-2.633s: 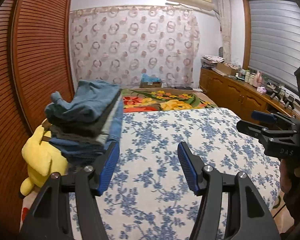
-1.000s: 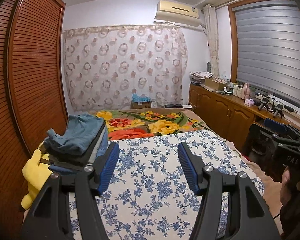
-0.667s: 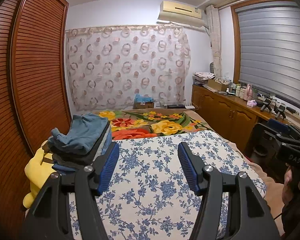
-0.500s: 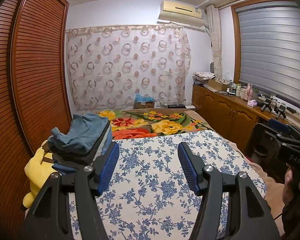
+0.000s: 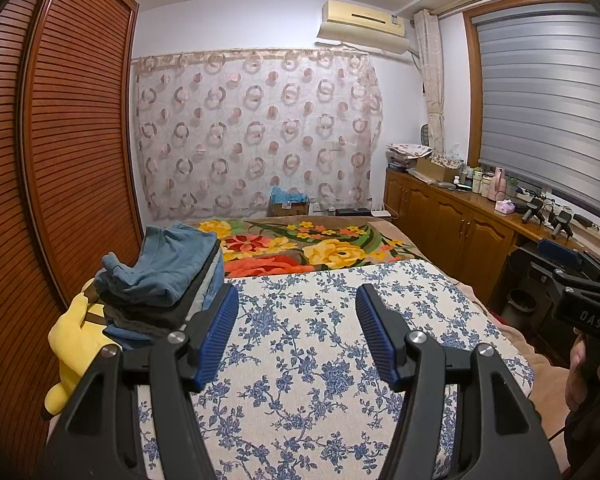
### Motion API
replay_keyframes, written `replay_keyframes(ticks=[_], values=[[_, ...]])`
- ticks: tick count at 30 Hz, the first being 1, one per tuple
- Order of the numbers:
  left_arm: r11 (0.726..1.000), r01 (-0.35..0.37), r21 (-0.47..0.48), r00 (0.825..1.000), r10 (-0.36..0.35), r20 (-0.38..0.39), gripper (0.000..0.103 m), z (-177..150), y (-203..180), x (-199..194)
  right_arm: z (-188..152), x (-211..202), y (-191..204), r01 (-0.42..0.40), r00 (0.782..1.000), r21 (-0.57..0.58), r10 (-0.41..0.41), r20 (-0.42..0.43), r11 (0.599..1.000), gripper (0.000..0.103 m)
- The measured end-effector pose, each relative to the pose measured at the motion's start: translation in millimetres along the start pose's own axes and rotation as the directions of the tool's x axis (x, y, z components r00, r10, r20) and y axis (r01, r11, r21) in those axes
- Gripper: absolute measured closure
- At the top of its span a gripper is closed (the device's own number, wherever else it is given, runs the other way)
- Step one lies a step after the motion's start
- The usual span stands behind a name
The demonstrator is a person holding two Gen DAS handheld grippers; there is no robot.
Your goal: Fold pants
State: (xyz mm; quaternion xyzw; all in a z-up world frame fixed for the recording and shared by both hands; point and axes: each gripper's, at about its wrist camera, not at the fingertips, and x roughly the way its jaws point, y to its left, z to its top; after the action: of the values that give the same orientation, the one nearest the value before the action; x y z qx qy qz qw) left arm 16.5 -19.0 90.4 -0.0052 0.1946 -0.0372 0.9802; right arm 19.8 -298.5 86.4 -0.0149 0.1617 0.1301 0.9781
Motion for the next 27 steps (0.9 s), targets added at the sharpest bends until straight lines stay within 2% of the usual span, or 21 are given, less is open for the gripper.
replay_keyframes(ticks=[27], values=[[1.000,0.002,-0.003,1.000,-0.002,-0.001,0.042,0.3,1.2,0.5,-1.6,-0.2,-1.5,0.000,1.000,0.002,0.000,0.000,1.000,0.018]])
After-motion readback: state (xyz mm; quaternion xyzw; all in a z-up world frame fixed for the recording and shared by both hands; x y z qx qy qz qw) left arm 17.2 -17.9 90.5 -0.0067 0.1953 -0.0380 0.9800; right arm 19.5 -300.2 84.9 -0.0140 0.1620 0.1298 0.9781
